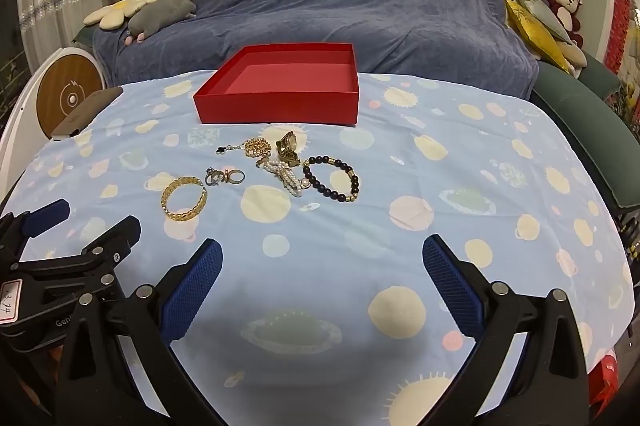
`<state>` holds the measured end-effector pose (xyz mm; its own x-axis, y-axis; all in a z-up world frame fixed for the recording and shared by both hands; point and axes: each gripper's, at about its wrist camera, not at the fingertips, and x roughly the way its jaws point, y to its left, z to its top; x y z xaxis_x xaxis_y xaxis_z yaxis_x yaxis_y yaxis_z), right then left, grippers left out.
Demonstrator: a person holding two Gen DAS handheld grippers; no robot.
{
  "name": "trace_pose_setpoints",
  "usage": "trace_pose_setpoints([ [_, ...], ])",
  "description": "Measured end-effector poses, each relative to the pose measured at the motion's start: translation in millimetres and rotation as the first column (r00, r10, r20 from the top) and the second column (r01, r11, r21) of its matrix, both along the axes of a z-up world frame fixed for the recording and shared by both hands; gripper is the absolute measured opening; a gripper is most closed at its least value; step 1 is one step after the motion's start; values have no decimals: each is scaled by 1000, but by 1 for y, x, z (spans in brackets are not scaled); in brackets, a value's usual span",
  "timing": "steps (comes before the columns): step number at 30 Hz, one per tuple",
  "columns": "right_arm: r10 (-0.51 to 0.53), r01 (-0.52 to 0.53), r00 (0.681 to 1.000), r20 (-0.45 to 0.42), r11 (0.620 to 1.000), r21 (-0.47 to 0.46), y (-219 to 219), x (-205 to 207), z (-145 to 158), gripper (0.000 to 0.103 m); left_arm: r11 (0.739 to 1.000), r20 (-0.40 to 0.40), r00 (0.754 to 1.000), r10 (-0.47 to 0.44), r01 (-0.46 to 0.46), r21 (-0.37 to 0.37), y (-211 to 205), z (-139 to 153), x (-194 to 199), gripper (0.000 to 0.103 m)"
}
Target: Organize jewelry
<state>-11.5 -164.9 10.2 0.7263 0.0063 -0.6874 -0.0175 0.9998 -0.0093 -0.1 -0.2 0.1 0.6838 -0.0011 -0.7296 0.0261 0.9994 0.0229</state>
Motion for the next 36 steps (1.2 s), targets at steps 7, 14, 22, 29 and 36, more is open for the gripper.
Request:
trace_pose_setpoints([
  [7,0,0,1000,1,1000,0,1,1,1,98,1000,1,1000,1,-1,-2,-1,0,-2,98],
  [14,0,0,1000,2,1000,1,0,0,0,98,1000,1,1000,1,-1,1,-2,0,0,98],
  [22,0,0,1000,3,1000,1,0,0,2,98,1000,0,1000,0,0,0,-1,0,0,98],
  [29,0,0,1000,4,1000,1,0,0,2,98,1000,0,1000,0,0,0,0,0,0,98],
  [36,-1,1,1000,4,1000,3,1,1,3,98,1000,0,1000,-1,1,0,0,0,0,98],
])
